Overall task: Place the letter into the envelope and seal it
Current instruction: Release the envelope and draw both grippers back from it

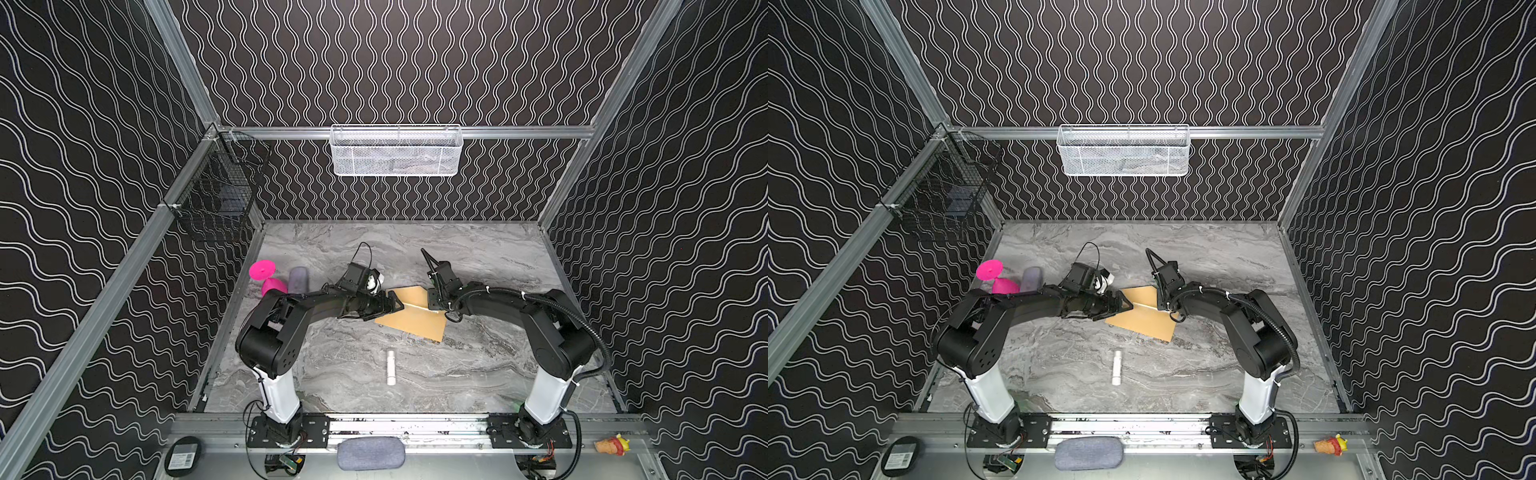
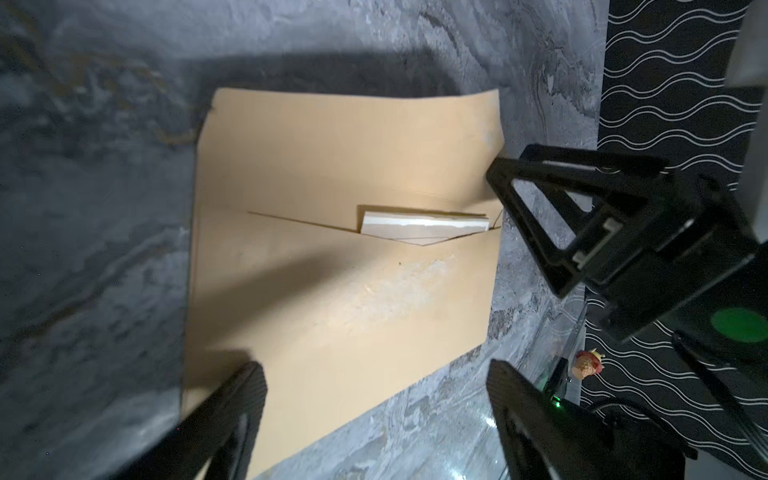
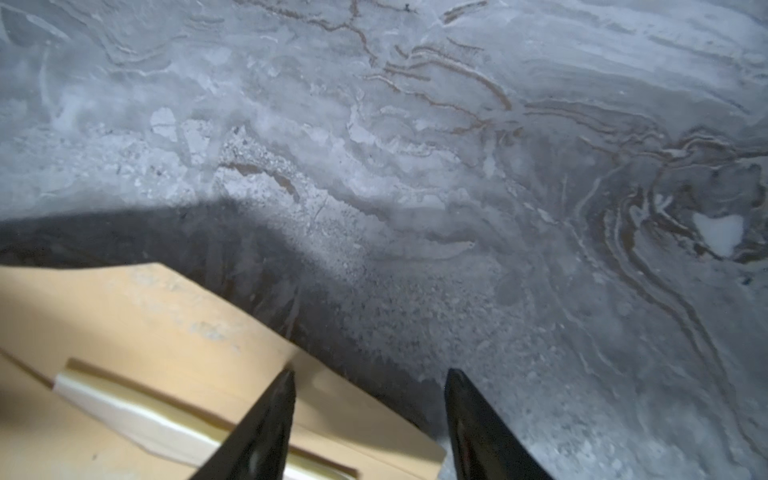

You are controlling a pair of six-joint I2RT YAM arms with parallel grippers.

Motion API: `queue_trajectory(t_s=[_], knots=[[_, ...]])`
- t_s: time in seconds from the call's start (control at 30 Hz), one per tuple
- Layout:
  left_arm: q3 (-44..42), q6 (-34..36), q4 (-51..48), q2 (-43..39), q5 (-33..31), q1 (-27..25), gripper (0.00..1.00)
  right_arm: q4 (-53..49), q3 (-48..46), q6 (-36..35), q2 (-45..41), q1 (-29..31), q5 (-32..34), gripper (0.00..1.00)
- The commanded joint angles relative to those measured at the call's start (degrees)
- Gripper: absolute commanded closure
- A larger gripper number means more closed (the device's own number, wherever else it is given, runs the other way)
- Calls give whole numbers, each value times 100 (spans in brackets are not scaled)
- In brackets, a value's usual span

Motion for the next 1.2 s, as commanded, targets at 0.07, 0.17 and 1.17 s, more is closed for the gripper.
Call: queue_trajectory(t_s=[0.07, 0.17, 1.17], knots=[[-334, -235, 5, -136, -70, -62, 11, -20, 235, -82, 148, -6, -104, 39], [-462, -312, 131, -176, -30, -105, 11, -60, 390, -119, 221, -7, -135, 40], [-910, -549, 695, -1031, 88, -162, 10, -364, 568, -80, -675, -216, -1931, 42]])
